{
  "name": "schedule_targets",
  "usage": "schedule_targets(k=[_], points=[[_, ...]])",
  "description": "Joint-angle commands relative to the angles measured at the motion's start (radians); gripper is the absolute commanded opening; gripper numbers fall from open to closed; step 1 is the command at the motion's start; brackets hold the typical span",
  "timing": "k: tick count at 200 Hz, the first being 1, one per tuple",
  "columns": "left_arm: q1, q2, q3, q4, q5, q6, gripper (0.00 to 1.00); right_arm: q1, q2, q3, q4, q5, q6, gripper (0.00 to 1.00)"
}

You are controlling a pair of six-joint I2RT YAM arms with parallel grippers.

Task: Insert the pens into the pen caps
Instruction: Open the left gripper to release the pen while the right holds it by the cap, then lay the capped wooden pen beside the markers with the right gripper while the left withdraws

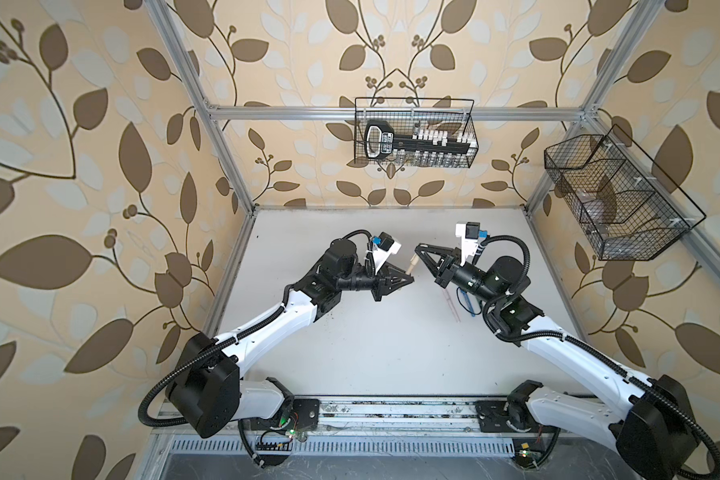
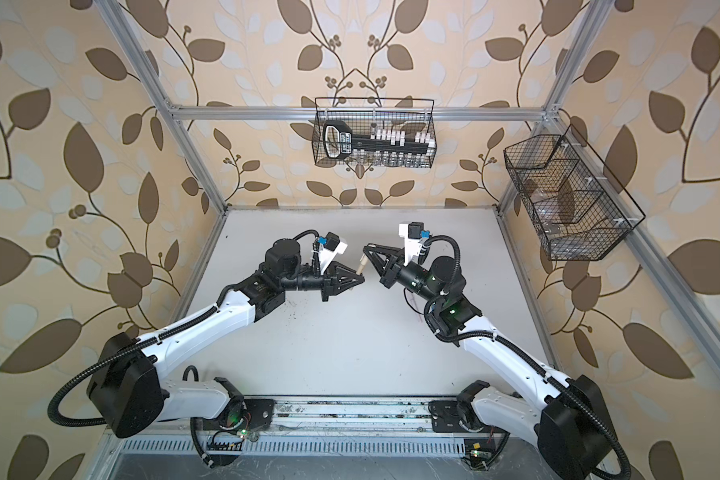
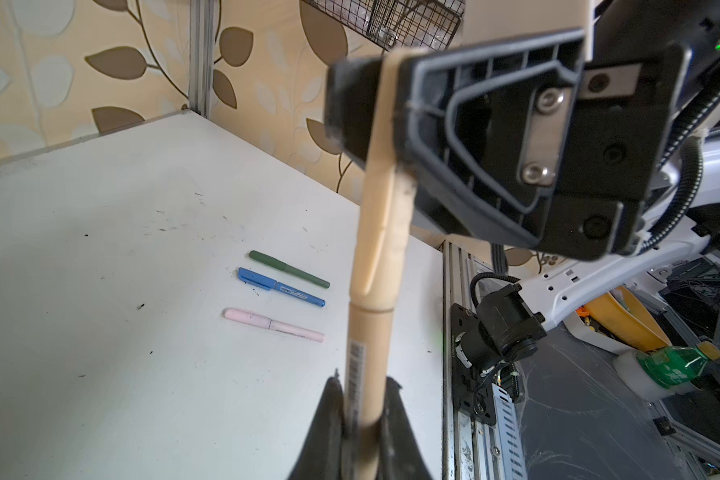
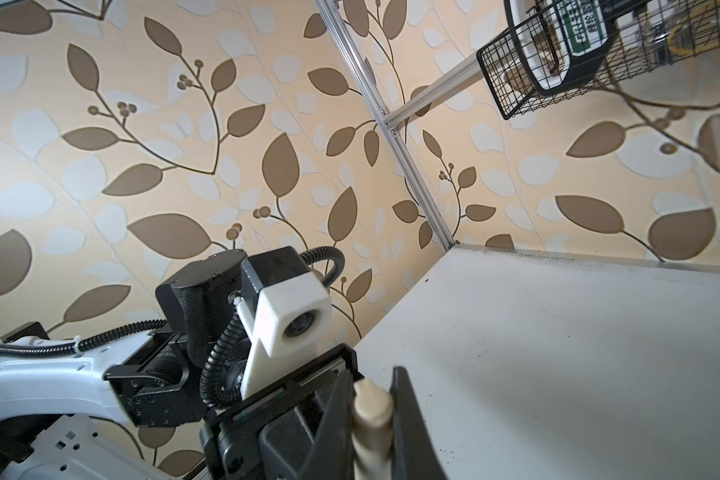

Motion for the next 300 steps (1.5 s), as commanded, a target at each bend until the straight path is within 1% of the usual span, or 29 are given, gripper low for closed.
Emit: schedule_targets(k=[1, 22, 38, 44, 54, 63, 66, 69, 75, 84, 95, 107, 112, 120, 124, 126, 131, 141, 151, 165, 176, 184, 198, 212, 223, 257, 276, 287, 300], points=[[0.113, -0.064, 0.179, 0.440, -0.238, -0.115, 0.00, 0.079, -0.006, -0.092, -0.275, -0.290, 0.004, 0.00], [0.108, -0.061, 0.177, 0.296, -0.193, -0.100, 0.00, 0.031, -0.066, -0.042, -0.343, -0.286, -0.020, 0.00], [0.096, -0.039, 0.144, 0.201, -0.131, -0.126, 0.00, -0.030, -0.109, 0.019, -0.413, -0.271, -0.041, 0.00], [0.079, -0.035, 0.120, 0.177, -0.133, -0.134, 0.00, -0.054, -0.117, 0.049, -0.449, -0.260, -0.052, 0.00], [0.031, -0.034, 0.066, 0.159, -0.167, -0.134, 0.00, -0.087, -0.119, 0.097, -0.497, -0.256, -0.084, 0.00], [-0.030, -0.030, 0.018, 0.144, -0.209, -0.116, 0.23, -0.110, -0.111, 0.137, -0.532, -0.252, -0.104, 0.00], [-0.050, -0.028, 0.008, 0.126, -0.224, -0.109, 0.33, -0.116, -0.107, 0.152, -0.543, -0.249, -0.108, 0.00], [-0.065, -0.026, 0.001, 0.105, -0.238, -0.104, 0.40, -0.121, -0.104, 0.164, -0.555, -0.246, -0.118, 0.00], [-0.094, -0.021, -0.009, 0.072, -0.260, -0.100, 0.47, -0.134, -0.095, 0.188, -0.582, -0.246, -0.133, 0.00], [-0.116, -0.020, -0.031, 0.026, -0.280, -0.110, 0.55, -0.156, -0.078, 0.222, -0.622, -0.244, -0.158, 0.00], [-0.118, -0.039, -0.085, 0.022, -0.288, -0.148, 0.69, -0.190, -0.062, 0.251, -0.653, -0.247, -0.170, 0.00], [-0.118, -0.091, -0.146, -0.017, -0.346, -0.166, 0.81, -0.226, -0.039, 0.283, -0.725, -0.240, -0.203, 0.00], [-0.118, -0.120, -0.164, -0.048, -0.381, -0.169, 0.85, -0.231, -0.021, 0.305, -0.786, -0.213, -0.236, 0.00], [-0.118, -0.171, -0.182, -0.126, -0.455, -0.172, 0.90, -0.231, 0.015, 0.345, -0.895, -0.137, -0.294, 0.00], [-0.118, -0.197, -0.186, -0.174, -0.500, -0.177, 0.97, -0.229, 0.037, 0.358, -0.945, -0.105, -0.321, 0.00], [-0.118, -0.207, -0.186, -0.198, -0.527, -0.181, 0.98, -0.227, 0.048, 0.363, -0.966, -0.091, -0.331, 0.00], [-0.118, -0.240, -0.192, -0.254, -0.592, -0.191, 0.99, -0.225, 0.076, 0.373, -1.008, -0.066, -0.351, 0.00], [-0.116, -0.298, -0.196, -0.358, -0.726, -0.213, 0.99, -0.223, 0.137, 0.370, -1.063, -0.056, -0.380, 0.00], [-0.116, -0.349, -0.196, -0.455, -0.864, -0.239, 0.99, -0.217, 0.195, 0.357, -1.086, -0.037, -0.396, 0.00], [-0.110, -0.400, -0.201, -0.558, -1.054, -0.285, 0.99, -0.198, 0.278, 0.337, -1.101, 0.028, -0.417, 0.00], [-0.101, -0.423, -0.208, -0.613, -1.170, -0.313, 0.99, -0.186, 0.346, 0.342, -1.119, 0.070, -0.437, 0.00], [-0.090, -0.434, -0.217, -0.633, -1.222, -0.324, 0.99, -0.184, 0.389, 0.346, -1.126, 0.073, -0.449, 0.00], [-0.070, -0.447, -0.234, -0.641, -1.258, -0.333, 0.99, -0.180, 0.465, 0.360, -1.129, 0.093, -0.469, 0.00], [-0.059, -0.457, -0.253, -0.624, -1.262, -0.329, 0.99, -0.179, 0.523, 0.381, -1.138, 0.127, -0.483, 0.00], [-0.052, -0.457, -0.264, -0.608, -1.266, -0.322, 0.99, -0.181, 0.567, 0.394, -1.137, 0.127, -0.492, 0.00], [-0.033, -0.423, -0.263, -0.600, -1.302, -0.310, 0.99, -0.184, 0.652, 0.415, -1.108, 0.139, -0.497, 0.00], [-0.017, -0.400, -0.269, -0.576, -1.345, -0.295, 0.99, -0.191, 0.683, 0.421, -1.080, 0.143, -0.497, 0.09], [-0.001, -0.390, -0.278, -0.554, -1.355, -0.286, 0.99, -0.196, 0.695, 0.424, -1.061, 0.149, -0.497, 0.17], [0.027, -0.382, -0.303, -0.501, -1.367, -0.287, 0.99, -0.200, 0.706, 0.427, -1.043, 0.159, -0.500, 0.18]])
